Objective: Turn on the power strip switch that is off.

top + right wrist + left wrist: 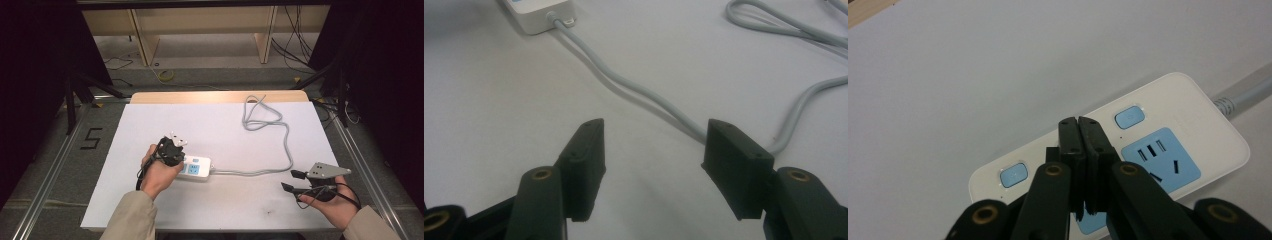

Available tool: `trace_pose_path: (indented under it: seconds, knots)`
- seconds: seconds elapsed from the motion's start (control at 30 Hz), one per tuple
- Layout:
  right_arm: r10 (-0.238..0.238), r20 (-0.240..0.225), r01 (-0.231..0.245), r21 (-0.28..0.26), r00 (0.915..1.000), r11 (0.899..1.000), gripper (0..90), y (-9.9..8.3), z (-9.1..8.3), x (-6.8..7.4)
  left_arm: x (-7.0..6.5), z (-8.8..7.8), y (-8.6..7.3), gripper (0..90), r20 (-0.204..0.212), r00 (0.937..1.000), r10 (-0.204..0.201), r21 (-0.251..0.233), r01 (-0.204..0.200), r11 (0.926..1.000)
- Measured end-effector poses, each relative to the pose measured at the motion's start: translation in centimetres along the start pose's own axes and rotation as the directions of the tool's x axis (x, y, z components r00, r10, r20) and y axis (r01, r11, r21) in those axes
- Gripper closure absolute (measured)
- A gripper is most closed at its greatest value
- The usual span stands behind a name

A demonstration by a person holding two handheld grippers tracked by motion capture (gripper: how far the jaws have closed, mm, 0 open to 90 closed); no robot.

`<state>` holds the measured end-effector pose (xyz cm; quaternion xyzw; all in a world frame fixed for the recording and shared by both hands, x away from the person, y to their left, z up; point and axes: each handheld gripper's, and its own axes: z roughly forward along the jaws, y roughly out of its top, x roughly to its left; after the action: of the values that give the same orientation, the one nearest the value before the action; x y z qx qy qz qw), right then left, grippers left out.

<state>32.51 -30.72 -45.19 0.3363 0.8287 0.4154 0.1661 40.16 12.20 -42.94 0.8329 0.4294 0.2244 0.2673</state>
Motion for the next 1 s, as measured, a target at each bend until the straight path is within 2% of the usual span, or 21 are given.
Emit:
trace_pose_path:
  seconds: [0.17, 0.67, 1.0]
  knots:
    - [-0.001, 0.001, 0.001, 0.0, 1.0, 1.0, 42.1, 0.01, -0.03, 0.0, -0.06, -0.07, -0.03, 87.7, 0.003, 1.0, -0.001, -0.003, 0.001, 1.0]
    - [-0.002, 0.0, 0.002, -0.001, 1.0, 1.0, 42.0, 0.02, -0.04, 0.01, 0.29, -0.4, -0.49, 70.7, 0.01, 0.9983, -0.057, -0.032, 0.058, 0.9978]
    - [-0.002, 0.0, 0.002, -0.001, 1.0, 1.0, 41.9, 0.01, -0.03, 0.02, 0.55, -0.8, -0.73, 60.4, 0.018, 0.9969, -0.077, -0.058, 0.078, 0.9953]
